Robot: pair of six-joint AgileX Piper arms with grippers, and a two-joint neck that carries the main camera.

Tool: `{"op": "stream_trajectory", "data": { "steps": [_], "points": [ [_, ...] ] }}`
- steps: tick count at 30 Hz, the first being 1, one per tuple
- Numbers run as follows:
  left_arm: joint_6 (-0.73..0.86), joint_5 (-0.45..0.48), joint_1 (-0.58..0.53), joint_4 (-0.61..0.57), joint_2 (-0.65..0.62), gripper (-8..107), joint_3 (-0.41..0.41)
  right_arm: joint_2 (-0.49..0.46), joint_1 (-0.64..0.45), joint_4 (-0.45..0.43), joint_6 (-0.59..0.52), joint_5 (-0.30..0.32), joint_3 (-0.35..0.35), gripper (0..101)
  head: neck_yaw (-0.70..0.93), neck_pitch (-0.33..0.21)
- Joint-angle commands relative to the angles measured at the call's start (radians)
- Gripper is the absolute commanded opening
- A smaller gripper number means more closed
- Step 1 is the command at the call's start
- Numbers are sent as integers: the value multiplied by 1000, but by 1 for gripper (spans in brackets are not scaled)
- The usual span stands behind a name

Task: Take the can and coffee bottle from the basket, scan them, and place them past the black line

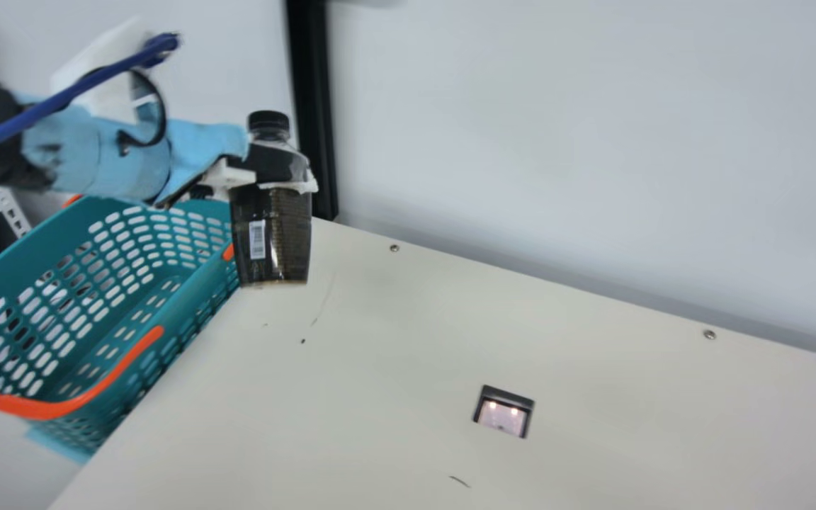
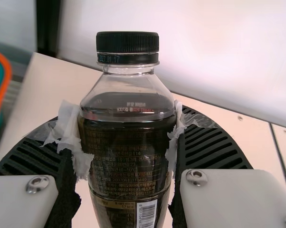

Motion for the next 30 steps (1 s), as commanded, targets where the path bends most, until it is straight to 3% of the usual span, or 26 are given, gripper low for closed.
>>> {"op": "stream_trajectory", "data": {
  "steps": [1,13,22,30],
  "points": [
    [-16,-10,-45,-3,-11,10,12,0,0,0,0,0,0,101,-46,-16],
    [-104,-57,-246,-43,-33,10,16,0,0,0,0,0,0,101,-383,-30],
    [-110,-32,-295,-119,-27,10,-25,0,0,0,0,0,0,101,-610,-32],
    [-94,10,-305,-219,-18,10,-49,0,0,0,0,0,0,101,-610,-32]
  ]
}}
